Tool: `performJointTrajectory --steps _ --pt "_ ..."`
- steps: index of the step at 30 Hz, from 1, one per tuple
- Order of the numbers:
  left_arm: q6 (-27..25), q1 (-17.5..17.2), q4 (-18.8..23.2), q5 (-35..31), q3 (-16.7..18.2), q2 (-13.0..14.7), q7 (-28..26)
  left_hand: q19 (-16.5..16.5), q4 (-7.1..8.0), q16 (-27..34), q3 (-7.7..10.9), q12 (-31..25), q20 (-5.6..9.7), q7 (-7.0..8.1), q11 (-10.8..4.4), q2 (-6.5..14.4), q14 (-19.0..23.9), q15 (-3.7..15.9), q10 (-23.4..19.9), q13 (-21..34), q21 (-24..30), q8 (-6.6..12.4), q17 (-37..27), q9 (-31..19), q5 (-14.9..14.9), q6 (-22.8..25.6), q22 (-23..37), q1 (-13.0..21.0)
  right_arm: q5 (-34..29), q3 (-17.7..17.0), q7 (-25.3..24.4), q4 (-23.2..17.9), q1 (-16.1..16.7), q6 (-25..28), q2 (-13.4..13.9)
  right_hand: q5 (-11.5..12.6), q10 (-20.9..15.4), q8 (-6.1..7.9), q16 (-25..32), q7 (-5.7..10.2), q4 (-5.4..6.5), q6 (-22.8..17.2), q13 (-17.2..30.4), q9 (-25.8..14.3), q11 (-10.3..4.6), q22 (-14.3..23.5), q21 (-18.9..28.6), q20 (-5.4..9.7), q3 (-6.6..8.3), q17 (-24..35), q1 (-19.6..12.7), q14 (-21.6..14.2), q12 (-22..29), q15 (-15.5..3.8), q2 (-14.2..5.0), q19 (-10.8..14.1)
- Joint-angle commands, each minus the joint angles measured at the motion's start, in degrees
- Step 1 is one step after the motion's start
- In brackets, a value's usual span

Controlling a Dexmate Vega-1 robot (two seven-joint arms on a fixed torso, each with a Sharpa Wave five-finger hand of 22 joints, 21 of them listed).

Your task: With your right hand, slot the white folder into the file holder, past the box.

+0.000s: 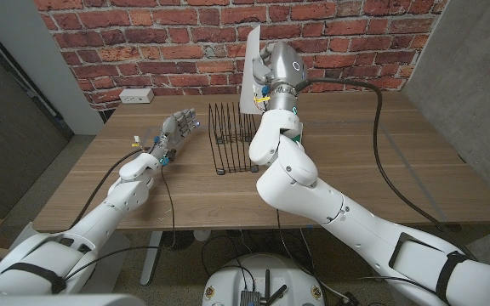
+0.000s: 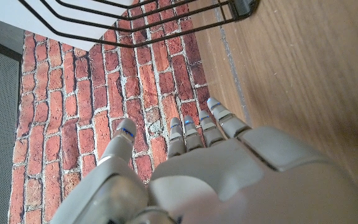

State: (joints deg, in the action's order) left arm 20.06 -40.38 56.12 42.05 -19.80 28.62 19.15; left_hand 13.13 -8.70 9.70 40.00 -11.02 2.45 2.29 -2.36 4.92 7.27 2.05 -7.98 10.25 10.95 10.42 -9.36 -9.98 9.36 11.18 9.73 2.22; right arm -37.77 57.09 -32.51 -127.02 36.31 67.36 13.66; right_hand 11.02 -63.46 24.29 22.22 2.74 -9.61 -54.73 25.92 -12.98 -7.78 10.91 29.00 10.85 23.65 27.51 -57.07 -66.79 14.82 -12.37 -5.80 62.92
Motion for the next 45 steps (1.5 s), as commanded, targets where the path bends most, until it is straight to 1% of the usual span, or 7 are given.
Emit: performJointTrajectory --steps 1,8,18,32,40,43,45 --pt "0.58 2.59 -3.67 -0.46 -0.59 -1.14 1.81 0.55 -0.01 0.21 0.29 -0.10 2.92 -0.11 0.24 1.40 0.50 2.50 -0.50 0.12 0.17 0.18 -0.02 -0.33 0.39 0.46 0.18 0.08 -0.81 0.71 -3.73 2.09 1.09 0.11 -1.90 0.40 -0.50 0.06 -0.05 0.01 0.03 -0.58 0.12 -0.05 -0.18 0.20 0.34 0.04 0.39 0.27 -0.44 -0.25 -0.10 -0.39 0.31 -0.09" --pt "1.51 4.43 -6.36 -0.57 -0.77 -1.96 3.64 0.53 -0.01 0.20 0.31 -0.11 2.92 -0.09 0.20 1.41 0.47 2.47 -0.53 0.12 0.16 0.21 -0.02 -0.33 0.39 0.54 0.18 0.09 -1.62 1.21 -7.30 4.94 2.43 -1.37 -3.78 0.43 -0.56 -0.02 -0.12 -0.01 0.01 -0.51 0.19 -0.06 -0.10 0.18 0.44 0.05 0.44 0.31 -0.46 -0.25 -0.14 -0.40 0.31 -0.18" --pt "2.26 5.27 -7.49 -0.68 -0.59 -2.34 3.97 0.65 -0.03 0.27 0.33 -0.19 2.94 -0.04 0.03 1.45 0.67 2.55 -0.77 0.12 0.20 0.28 -0.01 -0.33 0.40 0.78 0.18 0.13 -2.72 0.88 -11.35 8.04 4.33 -3.77 -6.09 0.48 -0.35 -0.12 -0.29 -0.04 -0.04 -0.49 0.33 -0.07 -0.10 0.16 0.61 0.04 0.55 0.37 -0.55 -0.18 -0.30 -0.38 0.32 -0.33" --pt "3.09 6.55 -9.29 -0.97 -0.76 -2.77 5.41 0.74 -0.07 0.29 0.36 -0.21 2.97 -0.14 0.10 1.47 0.85 2.60 -0.89 0.11 0.22 0.32 -0.01 -0.33 0.40 0.99 0.18 0.19 -4.89 1.58 -14.57 9.59 7.29 -5.46 -7.60 0.54 -0.45 -0.31 -0.52 0.04 -0.16 -0.29 0.32 -0.09 -0.09 0.12 0.80 -0.01 0.66 0.45 -0.71 0.00 -0.45 -0.46 0.45 -0.53" --pt "3.95 6.64 -9.99 -0.57 -0.51 -3.15 6.42 0.74 -0.06 0.27 0.38 -0.23 2.96 -0.16 0.22 1.50 0.83 2.54 -0.98 0.11 0.21 0.28 -0.01 -0.33 0.41 0.95 0.18 0.20 -5.82 1.56 -16.93 11.15 9.20 -7.75 -8.21 0.57 -0.30 -0.40 -0.64 0.13 -0.15 -0.23 0.37 -0.11 -0.05 0.10 0.90 -0.04 0.71 0.50 -0.75 0.10 -0.58 -0.41 0.49 -0.67" --pt "4.16 6.70 -10.26 -0.64 -0.57 -3.34 6.47 0.76 -0.08 0.27 0.38 -0.21 3.00 -0.14 0.16 1.48 0.87 2.56 -0.95 0.11 0.22 0.30 -0.01 -0.33 0.40 1.03 0.18 0.21 -5.96 0.97 -18.72 12.16 10.21 -8.90 -8.99 0.58 -0.24 -0.43 -0.71 0.16 -0.15 -0.22 0.33 -0.11 -0.07 0.10 0.93 -0.03 0.74 0.51 -0.76 0.17 -0.68 -0.41 0.50 -0.77" --pt "4.40 6.83 -10.60 -0.67 -0.61 -3.53 6.69 0.74 -0.08 0.27 0.38 -0.20 3.03 -0.03 0.12 1.48 0.86 2.53 -0.93 0.11 0.21 0.26 -0.01 -0.33 0.40 0.92 0.18 0.21 -6.20 1.00 -18.72 12.26 10.39 -9.54 -8.59 0.58 -0.23 -0.41 -0.72 0.15 -0.14 -0.28 0.32 -0.11 -0.11 0.09 0.96 -0.04 0.74 0.52 -0.75 0.17 -0.71 -0.38 0.51 -0.75"
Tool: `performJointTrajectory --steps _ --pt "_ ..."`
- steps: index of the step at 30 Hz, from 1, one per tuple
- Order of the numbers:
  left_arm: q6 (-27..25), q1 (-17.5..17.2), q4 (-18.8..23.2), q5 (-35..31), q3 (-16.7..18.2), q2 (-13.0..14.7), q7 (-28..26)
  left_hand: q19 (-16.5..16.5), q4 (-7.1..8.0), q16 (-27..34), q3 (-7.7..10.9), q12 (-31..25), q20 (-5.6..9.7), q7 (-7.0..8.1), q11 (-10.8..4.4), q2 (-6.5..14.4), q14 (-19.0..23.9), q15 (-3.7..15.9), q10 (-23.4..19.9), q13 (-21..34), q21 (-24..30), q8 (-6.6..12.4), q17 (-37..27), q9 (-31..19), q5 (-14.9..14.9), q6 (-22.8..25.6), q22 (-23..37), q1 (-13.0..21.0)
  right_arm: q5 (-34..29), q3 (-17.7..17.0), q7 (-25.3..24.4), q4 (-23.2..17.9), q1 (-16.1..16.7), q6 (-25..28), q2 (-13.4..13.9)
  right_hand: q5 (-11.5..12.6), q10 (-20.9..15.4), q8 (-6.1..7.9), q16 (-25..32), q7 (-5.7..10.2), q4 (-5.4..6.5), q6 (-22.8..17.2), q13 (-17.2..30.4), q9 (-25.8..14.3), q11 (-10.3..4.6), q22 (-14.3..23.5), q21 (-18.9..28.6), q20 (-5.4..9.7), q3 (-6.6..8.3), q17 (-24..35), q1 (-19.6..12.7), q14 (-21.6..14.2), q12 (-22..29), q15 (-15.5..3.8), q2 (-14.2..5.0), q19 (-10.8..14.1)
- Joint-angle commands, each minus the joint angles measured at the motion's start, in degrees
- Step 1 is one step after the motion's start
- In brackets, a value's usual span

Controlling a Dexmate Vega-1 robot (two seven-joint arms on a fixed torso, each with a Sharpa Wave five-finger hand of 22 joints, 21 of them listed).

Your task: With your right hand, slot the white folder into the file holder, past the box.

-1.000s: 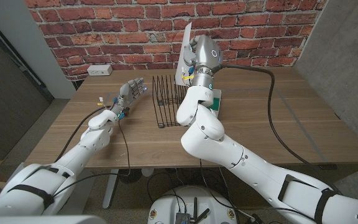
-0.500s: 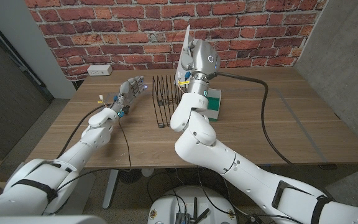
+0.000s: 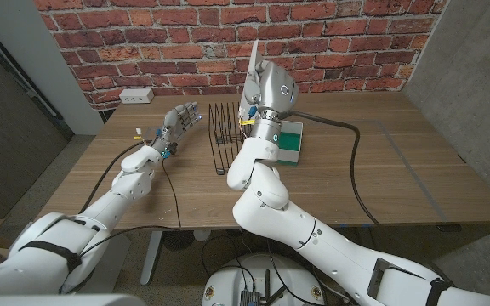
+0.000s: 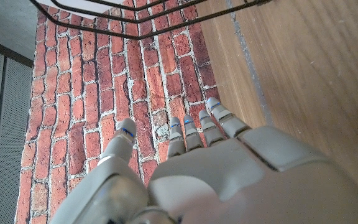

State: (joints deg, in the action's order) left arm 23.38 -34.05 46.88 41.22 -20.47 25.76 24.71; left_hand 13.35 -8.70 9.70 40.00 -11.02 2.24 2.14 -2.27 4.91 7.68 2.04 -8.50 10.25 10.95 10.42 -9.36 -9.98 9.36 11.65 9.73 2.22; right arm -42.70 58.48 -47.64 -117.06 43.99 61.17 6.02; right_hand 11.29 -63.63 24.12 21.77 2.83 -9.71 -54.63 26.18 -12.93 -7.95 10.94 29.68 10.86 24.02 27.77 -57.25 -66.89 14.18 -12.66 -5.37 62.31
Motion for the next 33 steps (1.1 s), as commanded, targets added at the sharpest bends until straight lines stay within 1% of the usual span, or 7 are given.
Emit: performJointTrajectory --steps 1,12,17,19,22,26,33 --pt "1.14 0.58 -1.53 0.20 0.06 -0.77 1.26 0.53 -0.08 0.26 0.38 -0.20 3.22 0.08 0.05 1.48 0.45 2.56 -0.41 0.11 0.21 0.27 -0.01 -0.33 0.40 0.49 0.18 0.22 -1.35 -0.56 -4.06 2.58 2.93 -3.80 -1.04 0.32 -0.05 -0.26 -0.28 0.03 -0.04 -0.36 0.09 -0.16 0.07 0.07 0.30 -0.08 0.39 0.28 -0.58 0.25 -0.08 -0.11 0.05 -0.16" --pt "2.03 1.59 -3.61 0.12 -0.07 -1.72 2.31 0.55 -0.09 0.24 0.40 -0.21 3.21 0.01 0.12 1.50 0.43 2.53 -0.49 0.12 0.21 0.28 -0.01 -0.33 0.41 0.59 0.18 0.24 -2.36 -1.50 -7.81 5.24 4.74 -7.22 -2.08 0.34 -0.12 -0.35 -0.44 0.09 -0.03 -0.33 0.07 -0.18 0.02 0.05 0.42 -0.08 0.43 0.34 -0.59 0.39 -0.19 -0.08 0.14 -0.35" --pt "2.78 2.48 -5.51 0.41 -0.05 -2.54 3.84 0.54 -0.09 0.26 0.41 -0.20 3.22 -0.03 0.12 1.50 0.50 2.58 -0.49 0.12 0.20 0.31 -0.01 -0.33 0.41 0.71 0.18 0.25 -2.57 -1.91 -9.35 6.51 5.40 -9.06 -2.20 0.35 -0.15 -0.36 -0.44 0.18 0.01 -0.41 0.11 -0.19 -0.11 0.03 0.54 -0.08 0.45 0.40 -0.58 0.32 -0.22 -0.08 0.10 -0.31" --pt "2.55 2.51 -5.34 0.20 -0.20 -2.55 3.53 0.52 -0.09 0.24 0.41 -0.19 3.22 -0.02 0.11 1.51 0.47 2.57 -0.47 0.12 0.19 0.31 -0.01 -0.33 0.41 0.71 0.18 0.25 -2.71 -1.91 -9.55 6.82 5.51 -9.86 -1.82 0.37 -0.17 -0.39 -0.43 0.20 -0.05 -0.40 0.15 -0.19 -0.20 0.03 0.59 -0.08 0.52 0.44 -0.71 0.28 -0.22 -0.21 0.06 -0.32" --pt "3.07 3.06 -6.50 0.40 -0.15 -3.05 4.57 0.56 -0.09 0.24 0.42 -0.17 3.22 0.01 0.32 1.51 0.47 2.57 -0.43 0.12 0.20 0.29 -0.01 -0.33 0.41 0.71 0.18 0.25 -2.59 -2.58 -11.57 8.14 5.98 -11.32 -2.46 0.37 -0.23 -0.37 -0.49 0.26 0.00 -0.50 0.13 -0.20 -0.12 0.02 0.63 -0.12 0.50 0.44 -0.63 0.33 -0.25 -0.09 0.10 -0.35" --pt "2.69 3.12 -6.21 0.00 -0.41 -3.03 4.09 0.56 -0.09 0.24 0.42 -0.17 3.22 0.07 0.07 1.50 0.48 2.54 -0.44 0.11 0.20 0.26 -0.01 -0.33 0.40 0.65 0.18 0.24 -2.45 -2.92 -11.71 8.71 6.20 -12.81 -1.85 0.37 -0.21 -0.45 -0.56 0.34 0.00 -0.39 0.23 -0.20 -0.42 0.00 0.63 -0.19 0.53 0.46 -0.64 0.36 -0.26 -0.13 0.10 -0.57" --pt "2.79 3.24 -6.33 0.03 -0.41 -3.27 4.39 0.57 -0.09 0.23 0.41 -0.15 3.20 0.03 0.06 1.48 0.48 2.56 -0.42 0.11 0.20 0.25 -0.01 -0.34 0.40 0.65 0.18 0.24 -2.01 -3.72 -11.91 9.60 6.59 -15.17 -0.71 0.38 -0.11 -0.49 -0.72 0.45 0.09 -0.40 0.24 -0.22 -0.23 -0.03 0.64 -0.17 0.58 0.46 -0.56 0.47 -0.38 -0.07 0.05 -0.87"
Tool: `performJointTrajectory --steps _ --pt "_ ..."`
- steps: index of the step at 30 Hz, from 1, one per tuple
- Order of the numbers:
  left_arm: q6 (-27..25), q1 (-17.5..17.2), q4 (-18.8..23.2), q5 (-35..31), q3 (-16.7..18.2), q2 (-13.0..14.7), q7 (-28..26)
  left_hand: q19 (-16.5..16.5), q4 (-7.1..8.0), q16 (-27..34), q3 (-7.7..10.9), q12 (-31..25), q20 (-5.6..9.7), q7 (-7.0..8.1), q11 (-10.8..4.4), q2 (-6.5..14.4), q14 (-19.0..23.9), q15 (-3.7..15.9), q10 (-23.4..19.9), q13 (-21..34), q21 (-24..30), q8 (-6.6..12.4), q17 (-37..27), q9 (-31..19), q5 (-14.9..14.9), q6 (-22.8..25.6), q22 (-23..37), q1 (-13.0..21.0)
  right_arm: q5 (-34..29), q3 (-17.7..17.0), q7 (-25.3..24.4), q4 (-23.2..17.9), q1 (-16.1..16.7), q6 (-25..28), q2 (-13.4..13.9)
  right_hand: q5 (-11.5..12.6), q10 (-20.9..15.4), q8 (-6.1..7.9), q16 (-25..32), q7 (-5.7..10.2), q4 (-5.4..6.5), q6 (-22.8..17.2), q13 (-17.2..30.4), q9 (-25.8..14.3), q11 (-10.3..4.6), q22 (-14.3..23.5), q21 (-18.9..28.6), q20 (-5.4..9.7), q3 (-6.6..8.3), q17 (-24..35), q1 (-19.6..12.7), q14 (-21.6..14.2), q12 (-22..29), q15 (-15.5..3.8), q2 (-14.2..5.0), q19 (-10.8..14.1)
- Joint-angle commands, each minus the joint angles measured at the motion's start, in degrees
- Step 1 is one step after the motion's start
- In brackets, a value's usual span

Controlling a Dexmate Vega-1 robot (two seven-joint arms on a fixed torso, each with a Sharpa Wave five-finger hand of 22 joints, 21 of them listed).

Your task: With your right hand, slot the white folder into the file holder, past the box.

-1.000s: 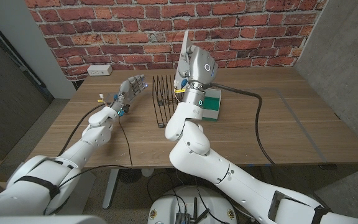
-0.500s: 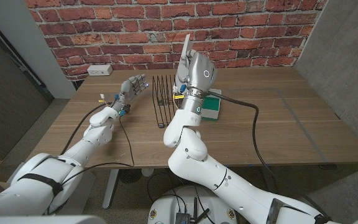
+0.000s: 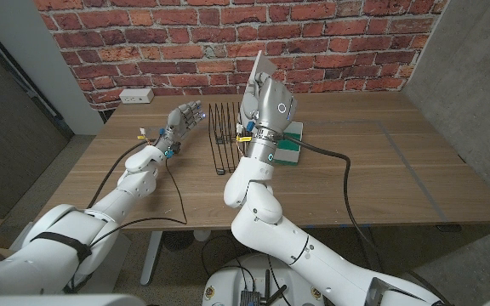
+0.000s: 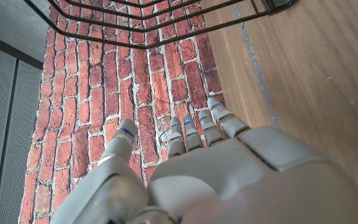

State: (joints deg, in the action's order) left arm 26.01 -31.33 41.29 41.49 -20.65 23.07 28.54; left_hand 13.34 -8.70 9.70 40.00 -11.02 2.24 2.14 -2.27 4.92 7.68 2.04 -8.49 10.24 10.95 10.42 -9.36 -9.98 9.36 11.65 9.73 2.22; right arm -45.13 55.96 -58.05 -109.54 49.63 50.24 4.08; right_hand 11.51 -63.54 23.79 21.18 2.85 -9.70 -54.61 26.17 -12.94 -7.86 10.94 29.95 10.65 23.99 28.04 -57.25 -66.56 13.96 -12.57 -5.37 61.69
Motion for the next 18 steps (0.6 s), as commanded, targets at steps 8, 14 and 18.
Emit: performJointTrajectory --steps 8,14,18 --pt "-0.07 0.13 0.30 -0.35 -0.27 -0.32 0.19 0.54 -0.09 0.23 0.43 -0.15 3.22 0.00 0.09 1.49 0.48 2.56 -0.44 0.12 0.18 0.24 -0.01 -0.34 0.40 0.67 0.18 0.25 0.80 -1.83 -1.69 2.71 1.50 -6.20 1.98 0.15 0.01 -0.25 -0.30 0.66 0.21 -0.31 0.40 -0.22 -0.59 -0.06 0.41 0.07 0.63 0.18 -0.40 0.29 -0.26 -0.12 -0.02 -0.49" --pt "-0.38 -0.39 1.47 -0.37 -0.25 0.01 -0.31 0.54 -0.10 0.22 0.43 -0.14 3.25 0.06 0.01 1.49 0.48 2.60 -0.44 0.12 0.18 0.25 -0.01 -0.34 0.40 0.73 0.18 0.26 0.69 -1.95 -1.73 3.22 1.67 -7.08 2.21 0.15 0.11 -0.31 -0.41 0.79 0.22 -0.22 0.40 -0.24 -0.65 -0.07 0.46 0.13 0.68 0.19 -0.37 0.37 -0.37 -0.19 -0.07 -0.61" --pt "-0.30 -0.48 1.50 -0.12 -0.13 0.00 -0.02 0.55 -0.11 0.21 0.43 -0.15 3.25 0.03 -0.04 1.48 0.47 2.54 -0.47 0.12 0.18 0.25 0.00 -0.34 0.40 0.75 0.18 0.26 0.57 -1.87 -1.28 3.46 1.75 -7.21 2.42 0.15 0.03 -0.35 -0.52 0.73 0.22 -0.19 0.36 -0.25 -0.58 -0.08 0.51 0.13 0.70 0.20 -0.33 0.48 -0.43 -0.23 -0.07 -0.72"
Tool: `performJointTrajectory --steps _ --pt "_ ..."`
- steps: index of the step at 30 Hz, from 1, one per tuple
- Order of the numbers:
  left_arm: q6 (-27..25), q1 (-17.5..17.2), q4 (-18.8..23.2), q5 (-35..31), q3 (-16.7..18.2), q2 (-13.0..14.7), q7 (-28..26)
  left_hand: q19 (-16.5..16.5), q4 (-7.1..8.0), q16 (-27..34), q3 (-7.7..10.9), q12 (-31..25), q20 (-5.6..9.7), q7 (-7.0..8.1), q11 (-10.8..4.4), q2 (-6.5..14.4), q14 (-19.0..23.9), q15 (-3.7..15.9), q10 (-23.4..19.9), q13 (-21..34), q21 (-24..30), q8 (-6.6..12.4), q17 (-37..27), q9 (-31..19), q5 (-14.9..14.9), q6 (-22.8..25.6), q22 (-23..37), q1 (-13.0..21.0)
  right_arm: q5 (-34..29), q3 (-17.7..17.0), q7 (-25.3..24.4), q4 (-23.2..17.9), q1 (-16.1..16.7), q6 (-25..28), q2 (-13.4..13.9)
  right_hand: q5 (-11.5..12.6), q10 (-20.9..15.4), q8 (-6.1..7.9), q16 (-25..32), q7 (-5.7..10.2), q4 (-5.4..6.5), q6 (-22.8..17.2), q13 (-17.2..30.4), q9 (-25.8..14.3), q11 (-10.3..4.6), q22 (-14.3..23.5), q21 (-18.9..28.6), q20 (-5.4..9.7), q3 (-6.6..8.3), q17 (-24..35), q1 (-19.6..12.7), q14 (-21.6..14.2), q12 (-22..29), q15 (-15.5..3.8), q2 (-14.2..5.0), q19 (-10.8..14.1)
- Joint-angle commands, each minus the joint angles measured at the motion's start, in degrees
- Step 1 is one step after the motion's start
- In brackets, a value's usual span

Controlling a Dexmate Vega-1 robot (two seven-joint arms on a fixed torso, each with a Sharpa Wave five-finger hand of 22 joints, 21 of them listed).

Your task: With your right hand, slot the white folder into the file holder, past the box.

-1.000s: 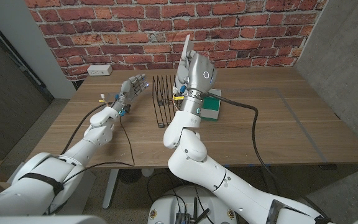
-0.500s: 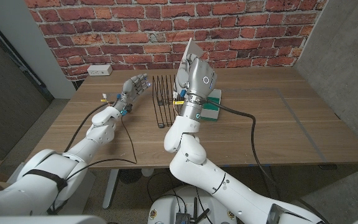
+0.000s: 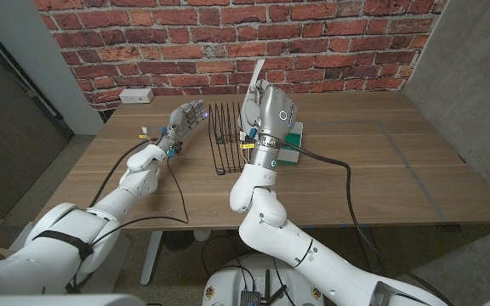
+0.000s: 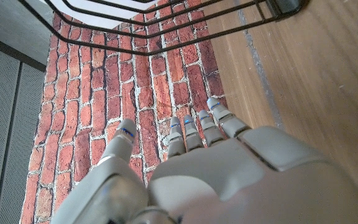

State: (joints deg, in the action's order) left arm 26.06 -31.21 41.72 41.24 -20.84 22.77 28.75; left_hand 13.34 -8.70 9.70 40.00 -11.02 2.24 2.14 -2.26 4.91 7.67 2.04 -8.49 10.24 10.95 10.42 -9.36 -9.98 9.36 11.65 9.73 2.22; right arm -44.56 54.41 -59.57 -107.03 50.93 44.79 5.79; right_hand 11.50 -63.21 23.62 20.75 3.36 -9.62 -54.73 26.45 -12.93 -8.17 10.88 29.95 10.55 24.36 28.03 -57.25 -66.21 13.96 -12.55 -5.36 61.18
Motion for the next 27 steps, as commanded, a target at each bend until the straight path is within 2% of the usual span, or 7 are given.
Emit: performJointTrajectory --steps 1,27 --pt "-0.45 -0.72 1.31 0.02 0.01 0.38 -0.53 0.54 -0.11 0.21 0.43 -0.15 3.26 0.03 -0.09 1.48 0.46 2.53 -0.46 0.12 0.18 0.25 -0.01 -0.34 0.40 0.73 0.18 0.26 0.10 -0.41 0.06 1.16 0.53 -1.85 0.54 0.16 -0.29 -0.21 -0.09 0.28 0.09 -0.02 0.10 -0.26 -0.30 -0.02 0.53 0.27 0.35 0.23 -0.39 0.12 -0.44 -0.32 -0.07 -0.21" --pt "-0.80 -2.51 3.84 0.36 0.23 1.09 -1.56 0.57 -0.11 0.18 0.45 -0.15 3.23 0.01 0.02 1.48 0.40 2.51 -0.51 0.12 0.18 0.22 -0.01 -0.34 0.40 0.75 0.18 0.27 1.37 -0.81 -0.39 3.58 0.68 -2.75 0.11 0.20 0.08 -0.33 -0.63 0.59 0.13 0.04 0.26 -0.32 -0.62 -0.07 0.75 0.36 0.51 0.31 -0.12 0.56 -0.86 -0.37 -0.21 -0.90"
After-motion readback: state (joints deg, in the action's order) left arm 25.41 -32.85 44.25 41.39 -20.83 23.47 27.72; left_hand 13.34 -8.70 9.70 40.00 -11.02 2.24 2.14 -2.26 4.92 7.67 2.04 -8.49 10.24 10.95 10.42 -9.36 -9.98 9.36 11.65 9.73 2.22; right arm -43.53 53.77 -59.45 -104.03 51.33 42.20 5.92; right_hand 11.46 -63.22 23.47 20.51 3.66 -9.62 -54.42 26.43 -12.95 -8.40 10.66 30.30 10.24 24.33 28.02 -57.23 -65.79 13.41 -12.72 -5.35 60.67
